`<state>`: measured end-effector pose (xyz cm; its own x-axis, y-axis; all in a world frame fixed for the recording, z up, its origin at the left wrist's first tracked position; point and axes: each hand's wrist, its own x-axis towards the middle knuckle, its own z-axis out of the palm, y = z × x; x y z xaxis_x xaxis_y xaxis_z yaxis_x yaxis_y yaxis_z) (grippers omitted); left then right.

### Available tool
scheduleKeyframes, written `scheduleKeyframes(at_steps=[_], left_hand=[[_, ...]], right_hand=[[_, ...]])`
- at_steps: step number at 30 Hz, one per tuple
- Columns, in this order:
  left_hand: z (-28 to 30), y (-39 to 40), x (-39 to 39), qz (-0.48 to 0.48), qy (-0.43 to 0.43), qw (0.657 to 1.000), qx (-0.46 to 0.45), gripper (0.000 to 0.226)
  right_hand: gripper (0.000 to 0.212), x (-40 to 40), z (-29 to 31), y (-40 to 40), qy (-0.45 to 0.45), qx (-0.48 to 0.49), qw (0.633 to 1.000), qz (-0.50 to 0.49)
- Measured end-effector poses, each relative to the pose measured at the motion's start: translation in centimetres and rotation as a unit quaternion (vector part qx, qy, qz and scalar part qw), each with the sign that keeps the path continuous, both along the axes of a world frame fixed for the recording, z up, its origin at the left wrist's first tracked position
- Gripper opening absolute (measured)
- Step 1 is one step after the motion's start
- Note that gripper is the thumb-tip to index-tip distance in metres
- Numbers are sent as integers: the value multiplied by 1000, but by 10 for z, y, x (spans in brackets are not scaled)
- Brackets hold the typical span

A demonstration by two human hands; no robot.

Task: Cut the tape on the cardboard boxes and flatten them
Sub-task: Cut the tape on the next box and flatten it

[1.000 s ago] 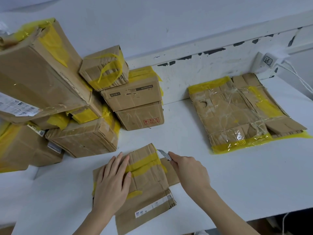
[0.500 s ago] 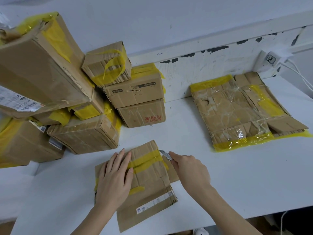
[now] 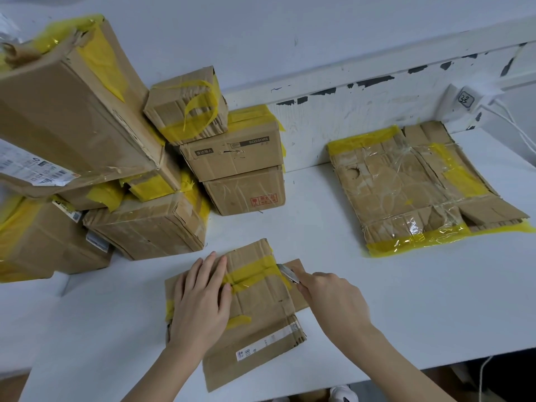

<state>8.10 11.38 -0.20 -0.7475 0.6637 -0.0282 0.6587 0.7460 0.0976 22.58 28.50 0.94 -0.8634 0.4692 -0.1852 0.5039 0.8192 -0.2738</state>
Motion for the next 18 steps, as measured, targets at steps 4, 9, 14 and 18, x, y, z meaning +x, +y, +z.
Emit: scheduleKeyframes(at_steps=[4, 9, 14, 18], left_hand=[[0, 1, -1, 2, 0, 1000, -11, 62], [1, 2, -1, 2, -1, 1000, -6, 62], [3, 1, 1, -6, 4, 1000, 5, 67], [1, 1, 0, 0, 1, 1000, 6, 62]], right_hand=[[31, 8, -1, -8, -3, 6, 1000, 2], [32, 16, -2, -13, -4, -4, 1000, 5], [29, 27, -1, -13, 4, -14, 1000, 9], [33, 30, -16, 1, 61, -88, 992, -73]])
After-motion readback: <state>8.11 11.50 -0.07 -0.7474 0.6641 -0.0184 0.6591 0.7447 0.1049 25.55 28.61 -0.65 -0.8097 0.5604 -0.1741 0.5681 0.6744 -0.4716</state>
